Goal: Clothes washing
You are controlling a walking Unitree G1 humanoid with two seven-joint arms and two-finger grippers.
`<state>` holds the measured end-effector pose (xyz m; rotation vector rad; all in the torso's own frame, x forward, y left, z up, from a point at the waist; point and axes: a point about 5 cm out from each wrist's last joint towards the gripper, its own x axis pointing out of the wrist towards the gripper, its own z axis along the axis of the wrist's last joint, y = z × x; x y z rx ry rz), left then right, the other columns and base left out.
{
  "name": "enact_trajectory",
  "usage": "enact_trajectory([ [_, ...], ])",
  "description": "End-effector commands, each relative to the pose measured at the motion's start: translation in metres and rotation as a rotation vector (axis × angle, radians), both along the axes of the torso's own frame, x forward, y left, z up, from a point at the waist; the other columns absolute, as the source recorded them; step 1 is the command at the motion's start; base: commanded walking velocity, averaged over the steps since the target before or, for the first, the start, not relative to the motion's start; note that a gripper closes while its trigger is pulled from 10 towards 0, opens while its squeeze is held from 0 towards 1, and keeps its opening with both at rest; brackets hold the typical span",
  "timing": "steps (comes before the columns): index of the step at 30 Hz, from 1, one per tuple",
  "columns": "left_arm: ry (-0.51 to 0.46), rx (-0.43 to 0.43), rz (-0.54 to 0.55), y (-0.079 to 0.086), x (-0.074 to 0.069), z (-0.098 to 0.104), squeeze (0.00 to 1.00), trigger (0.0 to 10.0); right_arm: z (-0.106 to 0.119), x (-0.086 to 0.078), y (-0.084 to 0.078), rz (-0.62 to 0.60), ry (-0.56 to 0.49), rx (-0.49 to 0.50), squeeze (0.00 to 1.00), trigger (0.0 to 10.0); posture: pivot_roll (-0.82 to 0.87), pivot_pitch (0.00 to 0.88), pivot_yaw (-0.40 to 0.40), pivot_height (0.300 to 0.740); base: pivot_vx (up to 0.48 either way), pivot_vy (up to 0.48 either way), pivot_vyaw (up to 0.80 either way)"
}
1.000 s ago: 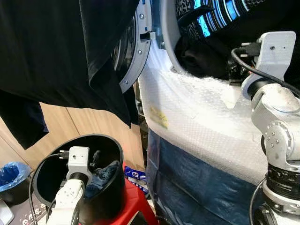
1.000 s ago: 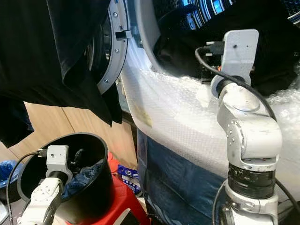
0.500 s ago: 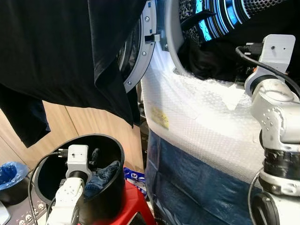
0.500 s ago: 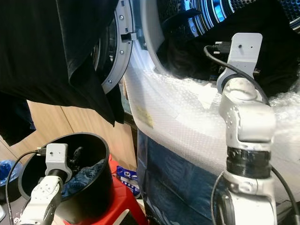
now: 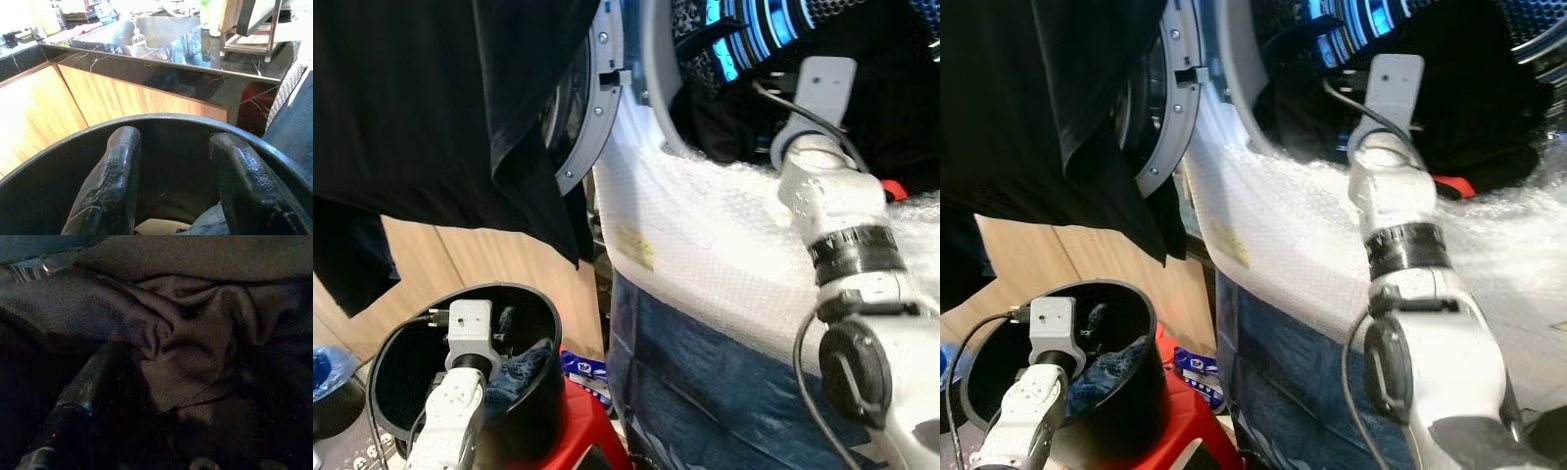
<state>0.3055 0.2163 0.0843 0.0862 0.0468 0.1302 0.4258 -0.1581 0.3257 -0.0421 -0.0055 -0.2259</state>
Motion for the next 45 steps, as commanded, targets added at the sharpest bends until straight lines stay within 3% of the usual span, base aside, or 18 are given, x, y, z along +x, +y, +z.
enact_trajectory([
  [1,0.005,0.017,0.019,0.006,0.0,0.002,0.0,10.0,0.005,0.001,0.006,0.01,-0.013,0.006,0.0,10.0,0.02,0.0,0.057,0.74,0.0,0.0,0.0],
  [5,0.004,0.016,0.018,0.004,0.001,0.002,0.0,10.0,0.015,0.002,0.0,-0.035,-0.035,-0.029,0.0,10.0,0.03,0.0,0.047,0.74,0.0,0.0,0.0],
  [19,0.004,0.016,0.052,0.008,-0.005,0.002,0.0,10.0,0.034,-0.009,-0.065,-0.301,-0.062,-0.164,0.0,10.0,0.08,0.0,0.013,0.74,0.0,0.0,0.0],
  [21,0.005,0.015,0.054,0.009,-0.004,0.002,0.0,10.0,0.036,-0.013,-0.079,-0.355,-0.062,-0.166,0.0,10.0,0.08,0.0,0.012,0.74,0.0,0.0,0.0],
  [23,0.005,0.015,0.055,0.009,-0.004,0.002,0.0,10.0,0.037,-0.014,-0.083,-0.37,-0.063,-0.165,0.0,10.0,0.08,0.0,0.012,0.74,0.0,0.0,0.0],
  [24,0.009,0.014,0.05,0.007,-0.003,0.002,0.0,10.0,0.037,-0.018,-0.094,-0.414,-0.063,-0.155,0.0,10.0,0.08,0.0,0.019,0.74,0.0,0.0,0.0],
  [27,0.01,0.014,0.048,0.007,-0.003,0.002,0.0,10.0,0.037,-0.019,-0.097,-0.426,-0.062,-0.154,0.0,10.0,0.08,0.0,0.019,0.74,0.0,0.0,0.0],
  [29,0.014,0.013,0.045,0.006,-0.004,0.002,0.0,10.0,0.033,-0.022,-0.109,-0.467,-0.051,-0.135,0.0,10.0,0.08,0.0,0.025,0.74,0.0,0.0,0.0],
  [34,0.03,0.013,0.033,0.005,-0.003,0.0,0.0,10.0,0.025,-0.025,-0.121,-0.502,-0.043,-0.087,0.0,10.0,0.06,0.0,0.039,0.74,0.0,0.0,0.0],
  [36,0.037,0.012,0.026,0.003,-0.002,-0.001,0.0,10.0,0.025,-0.023,-0.117,-0.467,-0.074,-0.007,0.0,10.0,0.06,0.0,0.042,0.74,0.0,0.0,0.0],
  [40,0.035,0.013,0.021,0.001,0.0,0.0,0.0,10.0,0.028,-0.02,-0.107,-0.388,-0.105,0.043,0.0,10.0,0.05,0.0,0.046,0.74,0.0,0.0,0.0],
  [43,0.032,0.013,0.017,0.001,0.0,0.001,0.0,10.0,0.041,-0.012,-0.08,-0.223,-0.158,0.065,0.0,10.0,0.05,0.0,0.055,0.74,0.0,0.0,0.0],
  [45,0.032,0.013,0.017,0.001,0.0,0.002,0.0,10.0,0.044,-0.012,-0.077,-0.212,-0.17,0.059,0.0,10.0,0.05,0.0,0.056,0.74,0.0,0.0,0.0],
])
